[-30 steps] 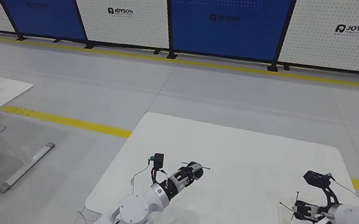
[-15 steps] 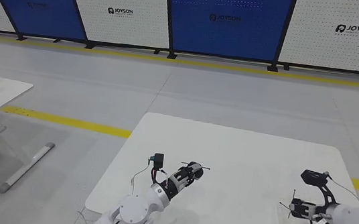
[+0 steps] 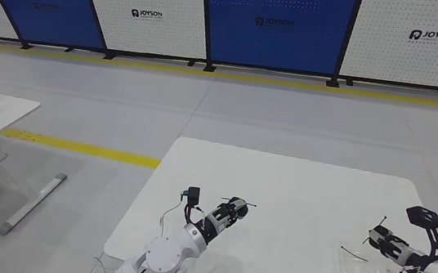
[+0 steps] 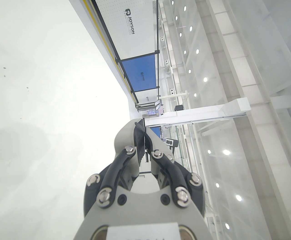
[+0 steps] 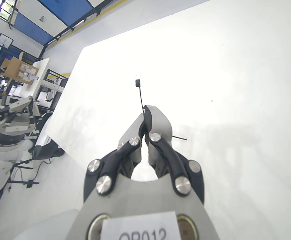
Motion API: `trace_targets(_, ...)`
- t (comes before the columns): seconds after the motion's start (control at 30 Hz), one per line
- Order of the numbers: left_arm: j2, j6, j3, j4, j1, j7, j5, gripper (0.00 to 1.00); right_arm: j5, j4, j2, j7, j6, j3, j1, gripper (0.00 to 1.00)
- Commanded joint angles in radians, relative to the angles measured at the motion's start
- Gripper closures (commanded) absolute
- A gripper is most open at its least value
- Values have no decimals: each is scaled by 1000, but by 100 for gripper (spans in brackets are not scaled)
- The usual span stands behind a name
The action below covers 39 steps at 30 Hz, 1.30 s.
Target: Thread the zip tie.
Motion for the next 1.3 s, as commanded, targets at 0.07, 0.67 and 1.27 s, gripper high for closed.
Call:
trace_targets(0.07, 0, 0, 0, 0, 0, 0, 0, 100, 0, 0, 0, 0, 0, 0, 0, 100)
trace_targets(0.67, 0, 0, 0, 0, 0, 0, 0, 100, 106, -75, -28, -476, -102, 124, -262, 100)
trace_targets(1.27, 0, 0, 0, 0, 0, 0, 0, 100, 119, -85, -36, -526, -114, 119, -265, 100)
